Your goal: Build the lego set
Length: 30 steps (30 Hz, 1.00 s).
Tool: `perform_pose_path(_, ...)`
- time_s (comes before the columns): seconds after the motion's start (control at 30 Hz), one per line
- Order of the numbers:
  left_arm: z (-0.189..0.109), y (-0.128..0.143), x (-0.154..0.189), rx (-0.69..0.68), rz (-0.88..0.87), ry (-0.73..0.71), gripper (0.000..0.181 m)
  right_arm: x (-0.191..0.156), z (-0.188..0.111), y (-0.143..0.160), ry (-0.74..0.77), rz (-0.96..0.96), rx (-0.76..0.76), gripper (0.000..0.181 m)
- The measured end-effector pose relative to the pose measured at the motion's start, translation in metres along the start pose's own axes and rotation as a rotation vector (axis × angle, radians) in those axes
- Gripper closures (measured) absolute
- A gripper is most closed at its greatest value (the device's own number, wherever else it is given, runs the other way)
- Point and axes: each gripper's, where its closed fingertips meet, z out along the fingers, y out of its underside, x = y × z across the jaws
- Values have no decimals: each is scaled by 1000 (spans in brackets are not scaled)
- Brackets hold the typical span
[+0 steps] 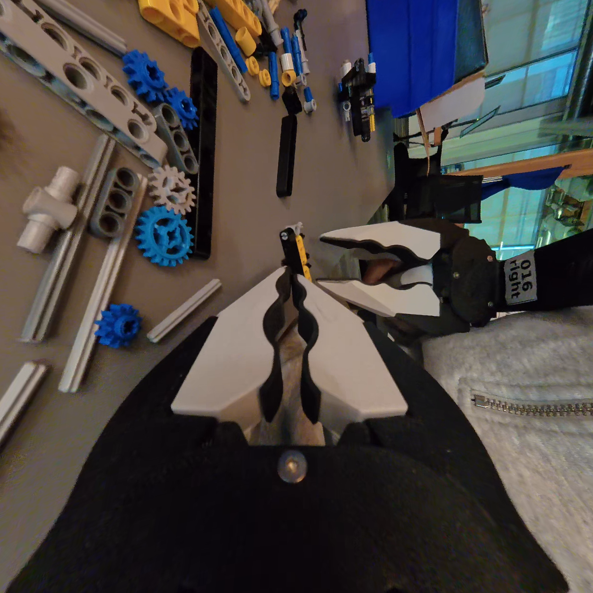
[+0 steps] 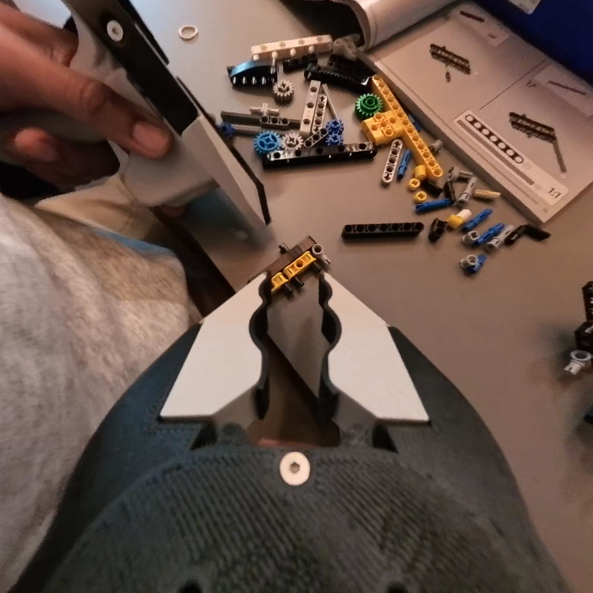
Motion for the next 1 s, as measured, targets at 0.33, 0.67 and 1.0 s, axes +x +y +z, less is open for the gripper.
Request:
perform_pose_path(0.33, -2, 12, 9, 37, 15, 24, 181, -8, 13, -5, 3, 114, 44, 137)
perform_pose_path(0.67, -7, 21, 17, 70, 27, 52, 181, -4, 14, 1, 78, 85, 53, 149)
perform_pose_path(1.0, -10, 21, 23, 116, 13, 111, 179, -1, 7, 4, 135, -2, 67, 176)
